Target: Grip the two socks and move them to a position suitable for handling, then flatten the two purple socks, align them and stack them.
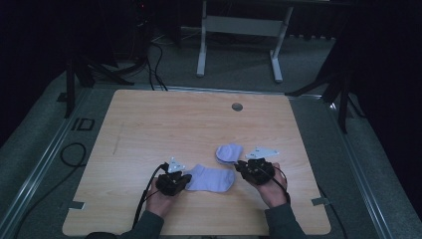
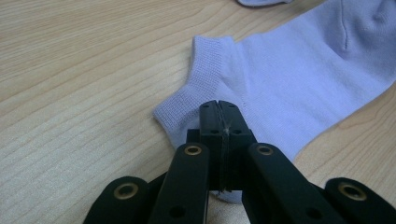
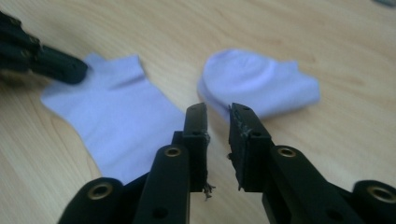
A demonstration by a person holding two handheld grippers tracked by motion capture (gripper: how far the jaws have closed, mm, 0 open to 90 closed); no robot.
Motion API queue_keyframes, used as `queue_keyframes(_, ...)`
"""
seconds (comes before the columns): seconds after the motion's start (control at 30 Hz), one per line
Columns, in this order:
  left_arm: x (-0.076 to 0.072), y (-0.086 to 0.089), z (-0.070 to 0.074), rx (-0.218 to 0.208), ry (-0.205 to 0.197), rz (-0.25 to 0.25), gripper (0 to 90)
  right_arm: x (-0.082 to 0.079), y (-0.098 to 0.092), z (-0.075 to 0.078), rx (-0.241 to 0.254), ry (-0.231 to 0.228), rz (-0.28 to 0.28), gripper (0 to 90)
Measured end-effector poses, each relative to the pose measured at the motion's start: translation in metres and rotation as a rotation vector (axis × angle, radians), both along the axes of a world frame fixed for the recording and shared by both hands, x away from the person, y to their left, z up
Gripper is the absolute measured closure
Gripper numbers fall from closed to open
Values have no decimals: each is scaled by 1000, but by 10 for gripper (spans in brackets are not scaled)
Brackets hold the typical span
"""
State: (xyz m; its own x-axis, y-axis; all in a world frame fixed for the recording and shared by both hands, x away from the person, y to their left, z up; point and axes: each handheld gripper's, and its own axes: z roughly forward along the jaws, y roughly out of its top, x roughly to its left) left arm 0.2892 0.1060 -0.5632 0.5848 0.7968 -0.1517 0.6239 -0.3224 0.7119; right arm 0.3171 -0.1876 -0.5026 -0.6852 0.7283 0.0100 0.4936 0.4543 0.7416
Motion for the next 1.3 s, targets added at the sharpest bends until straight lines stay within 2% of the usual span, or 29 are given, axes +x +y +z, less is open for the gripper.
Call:
queue_keyframes(0.17,0,0,0,3,0,-3,890,7,10,8,-6,-16,22,732)
queue_keyframes(0.27,0,0,0,5,-2,-3,890,11,18,11,-31,-29,36,725)
queue_keyframes(0.63,0,0,0,3,-3,-3,887,27,32,11,-55,-22,45,722)
queue_keyframes(0.9,-1,-1,0,4,-6,-3,884,42,46,7,-93,-2,51,716)
queue_keyframes(1.13,0,-1,0,-2,-6,-1,884,54,54,9,-78,21,42,712)
queue_keyframes(1.3,-1,-1,0,1,-7,-1,880,67,67,5,-102,46,44,681)
